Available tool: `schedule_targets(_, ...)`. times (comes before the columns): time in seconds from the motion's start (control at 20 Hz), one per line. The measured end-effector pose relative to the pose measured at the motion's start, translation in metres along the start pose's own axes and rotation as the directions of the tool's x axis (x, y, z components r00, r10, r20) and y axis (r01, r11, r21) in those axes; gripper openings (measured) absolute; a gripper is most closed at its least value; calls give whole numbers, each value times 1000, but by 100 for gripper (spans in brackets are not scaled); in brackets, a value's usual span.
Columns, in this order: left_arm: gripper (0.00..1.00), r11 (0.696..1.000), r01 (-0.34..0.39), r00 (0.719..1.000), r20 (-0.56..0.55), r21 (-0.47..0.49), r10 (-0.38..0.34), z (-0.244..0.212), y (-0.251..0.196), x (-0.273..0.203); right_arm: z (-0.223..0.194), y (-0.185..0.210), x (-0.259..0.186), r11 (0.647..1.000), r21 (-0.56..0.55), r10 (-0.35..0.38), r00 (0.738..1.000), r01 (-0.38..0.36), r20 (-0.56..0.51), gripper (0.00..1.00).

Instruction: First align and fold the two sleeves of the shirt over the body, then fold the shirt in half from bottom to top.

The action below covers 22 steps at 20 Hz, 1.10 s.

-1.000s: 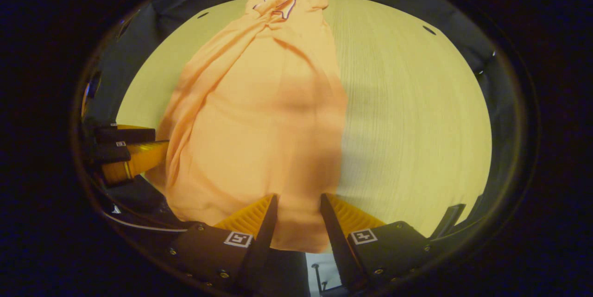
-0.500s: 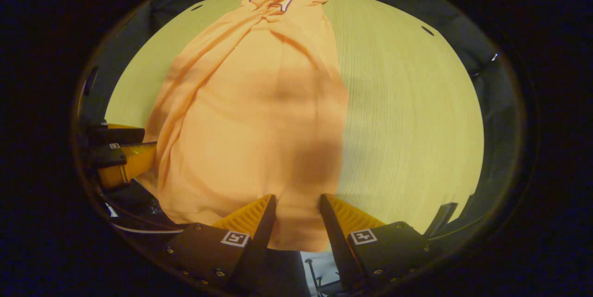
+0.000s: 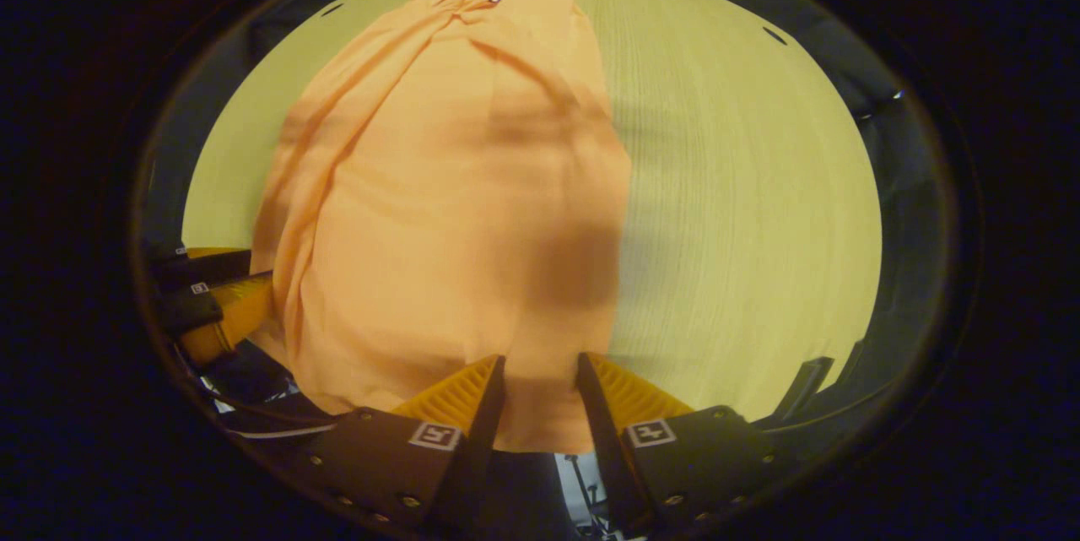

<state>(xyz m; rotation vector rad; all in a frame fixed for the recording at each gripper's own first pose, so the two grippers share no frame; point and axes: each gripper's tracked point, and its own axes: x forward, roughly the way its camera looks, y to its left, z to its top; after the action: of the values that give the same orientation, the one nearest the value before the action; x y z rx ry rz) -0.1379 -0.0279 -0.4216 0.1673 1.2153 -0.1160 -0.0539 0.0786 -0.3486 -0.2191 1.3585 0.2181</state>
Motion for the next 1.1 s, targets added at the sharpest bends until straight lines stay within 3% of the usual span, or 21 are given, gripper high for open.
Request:
schedule_targets(0.05,57,1000,4,1000,-8,1,-4,0,-3,2,0,0,-1,1000,16,-2,1000,2,-5,32)
schedule_targets(0.1,50,1000,9,1000,-12,2,-9,0,-6,2,-1,1,-1,1000,16,1,1000,-1,-15,19)
schedule_targets(0.2,16,1000,25,1000,-13,-8,-25,1,-13,1,0,0,-1,1000,3,5,1000,-5,-24,18)
schedule_targets(0.25,12,1000,28,999,-17,-5,-28,1,-12,2,-1,0,-2,1000,0,4,1000,-4,-27,18)
schedule_targets(0.3,19,999,34,999,-14,-14,-35,3,-12,0,0,-1,-1,1000,0,0,1000,0,-29,18)
schedule_targets(0.35,7,999,38,999,-20,-30,-39,2,-13,2,0,0,-1,1000,-2,-2,999,2,-33,19)
schedule_targets(0.4,8,998,42,999,-23,-36,-43,2,-13,2,-4,-2,-7,1000,15,-10,1000,10,-27,18)
schedule_targets(0.45,8,998,47,999,-24,-39,-48,3,-12,0,0,-1,-2,1000,24,-10,1000,11,-26,1)
schedule_targets(0.9,7,994,56,998,-18,-92,-58,12,-8,-8,4,4,-10,999,33,13,1000,-12,-18,2)
schedule_targets(1.0,11,993,59,998,7,-103,-59,33,-2,-23,24,4,-24,999,41,23,999,-24,24,1)
schedule_targets(1.1,8,993,63,998,36,-101,-59,53,2,-33,48,2,-40,998,51,30,997,-33,69,1)
